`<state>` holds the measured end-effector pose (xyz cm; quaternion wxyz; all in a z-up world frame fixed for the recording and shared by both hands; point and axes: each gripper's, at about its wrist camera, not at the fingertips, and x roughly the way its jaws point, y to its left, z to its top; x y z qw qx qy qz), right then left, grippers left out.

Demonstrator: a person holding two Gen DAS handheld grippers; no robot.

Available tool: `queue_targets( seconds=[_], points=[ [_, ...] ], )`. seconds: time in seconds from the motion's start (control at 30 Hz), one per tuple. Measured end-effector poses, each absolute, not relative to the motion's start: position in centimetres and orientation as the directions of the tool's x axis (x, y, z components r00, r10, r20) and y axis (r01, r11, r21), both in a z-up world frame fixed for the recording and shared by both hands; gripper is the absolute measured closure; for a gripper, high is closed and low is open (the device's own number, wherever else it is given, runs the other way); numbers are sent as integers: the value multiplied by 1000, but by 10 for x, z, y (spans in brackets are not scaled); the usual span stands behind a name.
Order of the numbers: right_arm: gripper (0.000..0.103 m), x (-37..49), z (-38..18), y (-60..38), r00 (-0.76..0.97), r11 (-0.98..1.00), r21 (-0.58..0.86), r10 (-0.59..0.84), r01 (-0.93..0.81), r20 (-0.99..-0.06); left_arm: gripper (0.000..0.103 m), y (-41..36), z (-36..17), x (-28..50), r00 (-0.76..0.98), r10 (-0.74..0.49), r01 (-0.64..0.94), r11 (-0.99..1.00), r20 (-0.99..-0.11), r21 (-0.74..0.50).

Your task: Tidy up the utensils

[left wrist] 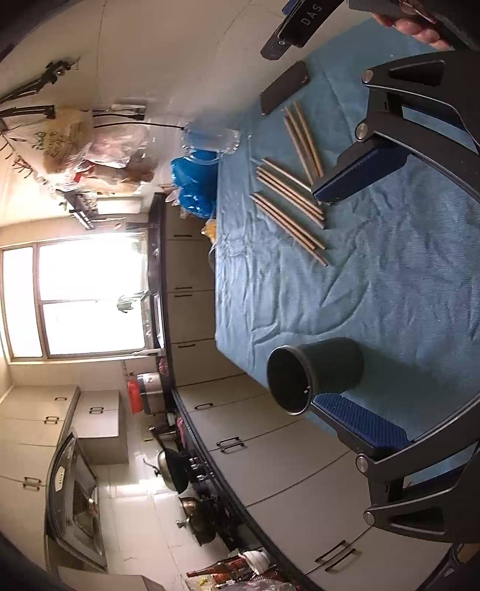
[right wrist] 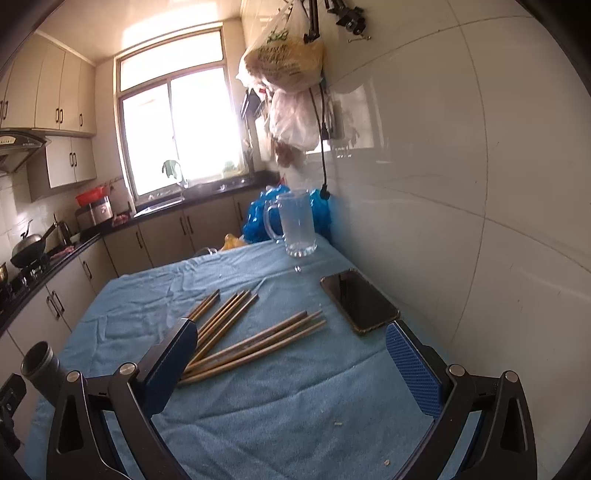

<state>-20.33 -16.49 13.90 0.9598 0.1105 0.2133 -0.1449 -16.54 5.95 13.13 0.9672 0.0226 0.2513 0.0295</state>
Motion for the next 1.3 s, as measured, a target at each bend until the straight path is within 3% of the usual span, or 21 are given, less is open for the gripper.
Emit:
queue_targets(
  seconds=[0.57, 0.77, 0.87, 0.9, 0.97, 1.03, 1.1, 1.3],
  points=[
    [0, -182, 112, -170, 833, 936, 163, -187, 312, -521, 0, 55, 98, -131, 782, 41, -6, 998, -621, 58],
    [0, -182, 108, -175, 846, 927, 140, -246, 348, -474, 0, 57, 89, -114, 756, 10, 17, 999, -655, 34],
    [0, -176, 101, -185, 834, 924, 139, -245, 355, -495, 0, 53, 84, -103, 740, -36, 57, 998, -672, 9],
    [0, -174, 99, -188, 831, 924, 150, -235, 352, -504, 3, 50, 82, -97, 729, -58, 79, 997, -682, 0],
    [0, -171, 95, -195, 825, 922, 173, -212, 347, -524, 19, 40, 76, -85, 695, -116, 138, 990, -709, -26],
    [0, -168, 92, -199, 821, 923, 179, -200, 341, -536, 45, 28, 70, -71, 647, -164, 187, 981, -745, -53],
    [0, -167, 89, -202, 818, 926, 178, -191, 334, -543, 55, 15, 61, -53, 590, -228, 236, 966, -775, -105],
    [0, -168, 85, -212, 822, 927, 194, -170, 320, -544, 55, -23, 42, -4, 546, -272, 306, 945, -793, -114]
  ],
)
